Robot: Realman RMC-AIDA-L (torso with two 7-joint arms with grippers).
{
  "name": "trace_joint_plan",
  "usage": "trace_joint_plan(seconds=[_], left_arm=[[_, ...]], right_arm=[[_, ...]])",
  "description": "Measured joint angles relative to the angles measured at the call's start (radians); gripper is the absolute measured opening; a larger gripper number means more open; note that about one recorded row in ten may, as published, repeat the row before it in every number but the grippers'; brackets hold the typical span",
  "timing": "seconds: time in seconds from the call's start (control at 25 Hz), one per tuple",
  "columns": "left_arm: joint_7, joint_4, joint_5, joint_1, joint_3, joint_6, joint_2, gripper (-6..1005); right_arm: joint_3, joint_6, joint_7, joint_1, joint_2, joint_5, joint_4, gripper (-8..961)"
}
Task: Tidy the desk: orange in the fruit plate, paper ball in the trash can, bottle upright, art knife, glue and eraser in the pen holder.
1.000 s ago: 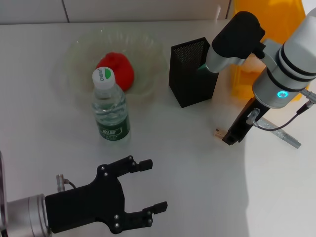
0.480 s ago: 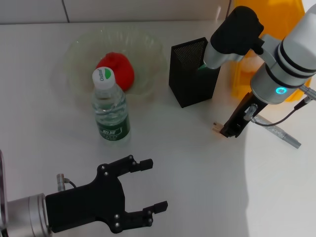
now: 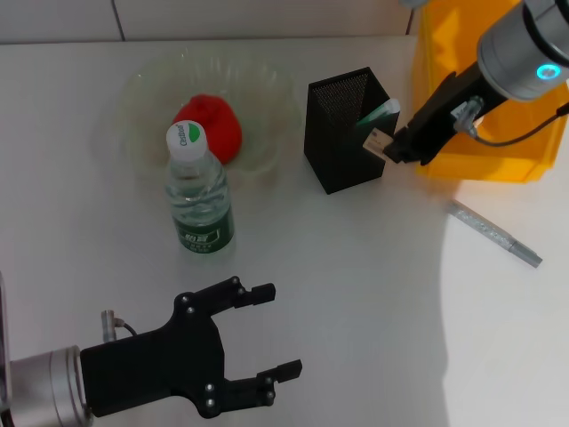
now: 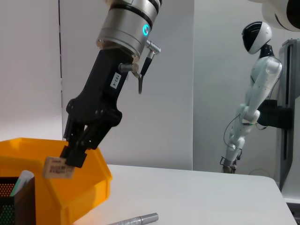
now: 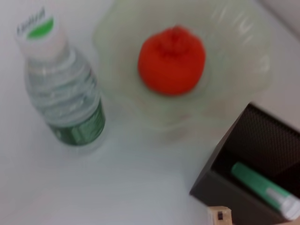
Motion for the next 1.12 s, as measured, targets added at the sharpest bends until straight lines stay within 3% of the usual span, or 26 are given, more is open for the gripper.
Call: trace_joint_plan(seconds=[0.4, 1.12], left_arm=[[0.001, -0.002, 0.000, -0.005, -0.002, 0.006, -0.002, 808], [0.003, -0.006, 0.000, -0.002, -0.004, 0.006, -0.001, 809]], right_arm=[[0.075, 0.044, -0.003, 0.048, -0.004, -0.046, -0.001, 130], [0.046, 0.287, -0.038, 0.107, 0.000, -0.051, 0.230, 141]])
